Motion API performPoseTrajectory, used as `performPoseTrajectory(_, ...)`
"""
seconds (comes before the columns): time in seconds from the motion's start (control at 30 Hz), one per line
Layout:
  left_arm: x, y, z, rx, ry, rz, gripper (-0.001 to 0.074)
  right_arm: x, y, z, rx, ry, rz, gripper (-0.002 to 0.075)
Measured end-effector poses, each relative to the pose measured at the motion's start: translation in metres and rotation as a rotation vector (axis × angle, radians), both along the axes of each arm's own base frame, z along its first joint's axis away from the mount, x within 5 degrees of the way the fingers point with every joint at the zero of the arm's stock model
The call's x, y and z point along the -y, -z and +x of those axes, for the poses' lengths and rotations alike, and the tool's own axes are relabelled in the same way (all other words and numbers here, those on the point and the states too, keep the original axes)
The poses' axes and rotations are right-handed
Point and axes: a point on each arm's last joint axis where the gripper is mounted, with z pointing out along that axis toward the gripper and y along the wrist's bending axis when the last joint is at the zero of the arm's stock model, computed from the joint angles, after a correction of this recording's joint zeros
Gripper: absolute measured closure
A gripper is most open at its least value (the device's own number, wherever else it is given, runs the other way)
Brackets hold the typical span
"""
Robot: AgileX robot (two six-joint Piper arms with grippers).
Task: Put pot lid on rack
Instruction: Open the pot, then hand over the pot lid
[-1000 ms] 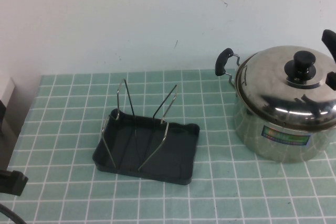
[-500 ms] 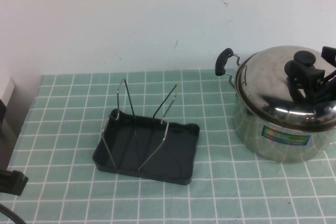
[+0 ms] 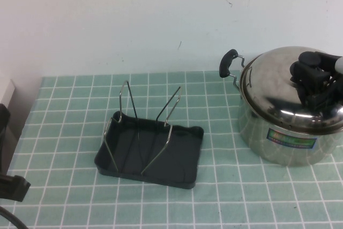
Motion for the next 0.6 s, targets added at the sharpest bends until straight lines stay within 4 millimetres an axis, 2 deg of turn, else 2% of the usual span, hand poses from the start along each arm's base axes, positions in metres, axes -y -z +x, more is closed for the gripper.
performPoseTrajectory(0.17, 0.002, 0.001, 0.000, -0.035, 0.036, -0.072, 0.0737, -0.001, -0.001, 0.001, 0.023, -0.006, 0.016, 0.0370)
performPoseTrajectory(0.3, 0.005, -0.001, -0.002, -0.056, 0.107, -0.217, 0.0737, -0.001, -0.007, 0.001, 0.089, -0.009, 0.042, 0.0370)
performPoseTrajectory(0.4, 0.011, -0.007, -0.006, -0.033, 0.221, -0.341, 0.0737, 0.000, -0.020, -0.001, 0.134, 0.012, 0.055, 0.0370)
performPoseTrajectory(0.6, 0.024, -0.016, -0.016, -0.056, 0.469, -0.557, 0.0734, -0.001, -0.061, -0.016, 0.256, -0.008, 0.070, 0.0370)
